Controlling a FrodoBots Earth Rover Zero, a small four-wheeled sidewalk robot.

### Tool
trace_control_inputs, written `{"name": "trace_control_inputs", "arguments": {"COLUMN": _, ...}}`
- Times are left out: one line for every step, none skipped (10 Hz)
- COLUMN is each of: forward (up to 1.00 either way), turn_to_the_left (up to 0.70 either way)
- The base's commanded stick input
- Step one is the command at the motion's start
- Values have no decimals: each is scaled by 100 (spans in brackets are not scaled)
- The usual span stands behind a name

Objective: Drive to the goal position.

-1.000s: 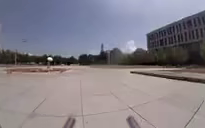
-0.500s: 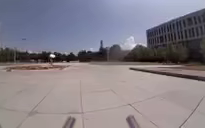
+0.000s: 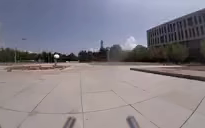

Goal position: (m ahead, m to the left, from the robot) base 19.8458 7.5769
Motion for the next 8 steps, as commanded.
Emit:
{"name": "trace_control_inputs", "arguments": {"forward": 100, "turn_to_the_left": 0}}
{"name": "trace_control_inputs", "arguments": {"forward": 100, "turn_to_the_left": 0}}
{"name": "trace_control_inputs", "arguments": {"forward": 100, "turn_to_the_left": 0}}
{"name": "trace_control_inputs", "arguments": {"forward": 100, "turn_to_the_left": 0}}
{"name": "trace_control_inputs", "arguments": {"forward": 100, "turn_to_the_left": 0}}
{"name": "trace_control_inputs", "arguments": {"forward": 100, "turn_to_the_left": 0}}
{"name": "trace_control_inputs", "arguments": {"forward": 100, "turn_to_the_left": 0}}
{"name": "trace_control_inputs", "arguments": {"forward": 100, "turn_to_the_left": 0}}
